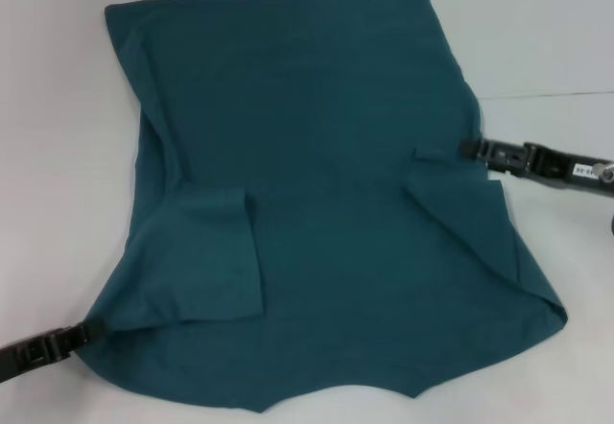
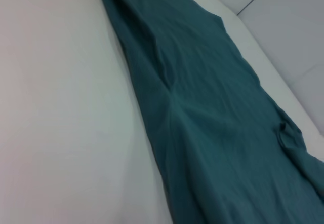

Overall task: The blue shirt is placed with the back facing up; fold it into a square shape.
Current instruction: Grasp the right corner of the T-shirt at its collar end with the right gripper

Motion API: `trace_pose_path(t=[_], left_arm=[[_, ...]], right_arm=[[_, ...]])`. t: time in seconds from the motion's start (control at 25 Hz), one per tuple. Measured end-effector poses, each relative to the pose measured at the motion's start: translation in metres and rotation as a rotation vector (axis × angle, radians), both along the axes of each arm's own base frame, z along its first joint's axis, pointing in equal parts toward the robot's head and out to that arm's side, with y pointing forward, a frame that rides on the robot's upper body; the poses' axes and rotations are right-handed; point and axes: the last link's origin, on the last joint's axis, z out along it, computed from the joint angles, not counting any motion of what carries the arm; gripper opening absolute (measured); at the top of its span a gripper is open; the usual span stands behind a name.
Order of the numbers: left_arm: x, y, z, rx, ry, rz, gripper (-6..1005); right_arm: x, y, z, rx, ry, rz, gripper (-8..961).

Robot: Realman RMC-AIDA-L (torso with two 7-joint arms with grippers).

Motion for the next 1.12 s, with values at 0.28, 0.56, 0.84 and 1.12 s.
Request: trace_pose_path(t=[0.28, 0.56, 0.84, 1.12], left_arm=[[0.001, 0.001, 0.006, 0.001, 0.002, -0.013, 16], [-0.001, 0.001, 0.016, 0.014, 0.009, -0.005, 16], [-0.001, 0.002, 0.020, 0.014, 0.009, -0.007, 16], [0.000, 0.003, 0.020, 0.012, 0.007, -0.010, 16]], right_arm=[[0.015, -0.010, 0.008, -0.137, -0.049, -0.094, 888], [0.028, -0.028, 0.018, -0.240, -0.060, -0.167, 887], [0.042, -0.040, 0.024, -0.248, -0.083, -0.222, 885], [0.048, -0.041, 0.021, -0.250, -0.121, -0.246, 883]])
